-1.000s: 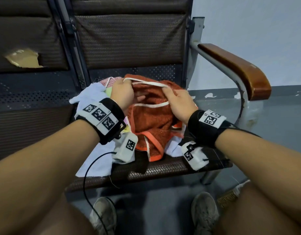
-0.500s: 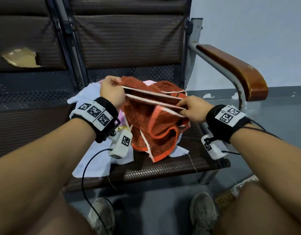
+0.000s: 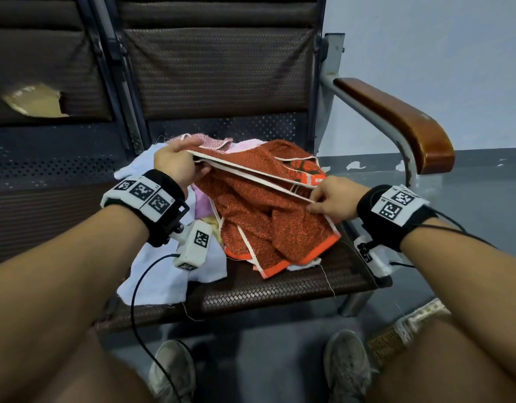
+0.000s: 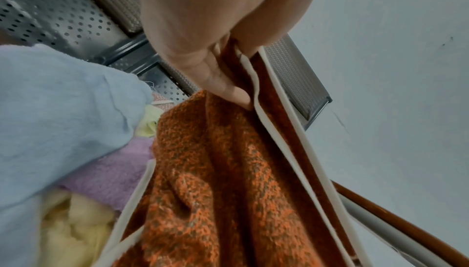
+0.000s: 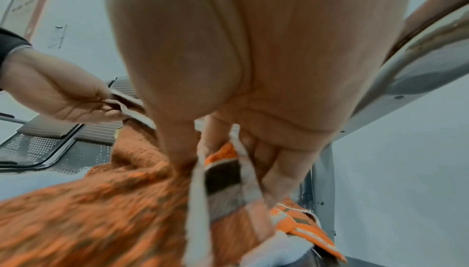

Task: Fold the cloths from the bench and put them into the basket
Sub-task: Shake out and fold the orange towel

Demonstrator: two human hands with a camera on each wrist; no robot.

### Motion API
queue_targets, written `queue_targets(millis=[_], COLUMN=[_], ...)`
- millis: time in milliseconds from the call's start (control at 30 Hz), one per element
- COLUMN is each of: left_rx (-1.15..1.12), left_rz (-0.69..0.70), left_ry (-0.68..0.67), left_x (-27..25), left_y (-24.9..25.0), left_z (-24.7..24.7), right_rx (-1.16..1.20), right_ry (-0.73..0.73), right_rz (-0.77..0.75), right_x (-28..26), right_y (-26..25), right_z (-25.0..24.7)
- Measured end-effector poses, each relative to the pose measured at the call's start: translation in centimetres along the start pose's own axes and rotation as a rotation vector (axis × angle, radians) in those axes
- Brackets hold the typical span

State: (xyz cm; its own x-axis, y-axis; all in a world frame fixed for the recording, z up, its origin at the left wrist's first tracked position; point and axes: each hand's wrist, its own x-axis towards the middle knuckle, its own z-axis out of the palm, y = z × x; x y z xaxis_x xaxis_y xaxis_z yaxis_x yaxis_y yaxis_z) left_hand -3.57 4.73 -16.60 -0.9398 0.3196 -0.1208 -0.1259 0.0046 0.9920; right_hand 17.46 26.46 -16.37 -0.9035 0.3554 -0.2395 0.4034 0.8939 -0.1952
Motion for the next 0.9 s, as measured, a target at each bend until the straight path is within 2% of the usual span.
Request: queue_targets(millis=[133,233,300,367,433,467,567,667,733,800,867,900], left_rx=[-0.003,-0.04,-0.021,0.003,-0.006,-0.009,0.041,0.128,0.218,0.348,0.561,0.681], left_rz=[-0.071,-0.114,-0.127,-0.149,-0.163,-0.169,-0.177,-0.169,-0.127,-0.047,0.091,0.172], left_ry=[0.025,0.022,0.006,-0.03,-0.086,-0.124,-0.237,-0.258,-0.253,-0.305,-0.375,-0.363], left_x=[-0.1,-0.4,-0.2,-0.2,-0.2,-0.3,-0.6,-1.2,-1.5,-1.7,-1.8,-1.9], left_y=[-0.1,0.0,0.3,0.7,0.8,0.8,0.5,0.3,0.1,0.1,-0.1,-0.3], left_z=[-0.2,0.0,-0.1,-0.4,-0.9,-1.2,-1.7,-1.5,-1.4,-1.5,-1.8,-1.9], right_rx=[0.138,0.158,0.197,0.222,0.097,0.043,0.093,0.213,0.264,0.309,0.336,0.329], right_ry=[0.311,0.436,0.422,0.289,0.16,0.147,0.231,0.306,0.343,0.399,0.483,0.513], right_rz=[0.045,-0.028,-0.088,-0.139,-0.159,-0.148,-0.098,-0.07,-0.088,-0.112,-0.077,-0.049], right_x=[0.1,0.2,0.1,-0.3,-0.5,-0.5,-0.9,-1.3,-1.4,-1.5,-1.2,-1.0], right_y=[0.9,1.4,1.8,2.1,2.6,2.9,3.9,4.3,4.1,3.9,4.1,4.3], right_z=[0.0,0.1,0.1,0.2,0.8,1.1,1.4,1.3,1.3,1.4,1.2,1.0])
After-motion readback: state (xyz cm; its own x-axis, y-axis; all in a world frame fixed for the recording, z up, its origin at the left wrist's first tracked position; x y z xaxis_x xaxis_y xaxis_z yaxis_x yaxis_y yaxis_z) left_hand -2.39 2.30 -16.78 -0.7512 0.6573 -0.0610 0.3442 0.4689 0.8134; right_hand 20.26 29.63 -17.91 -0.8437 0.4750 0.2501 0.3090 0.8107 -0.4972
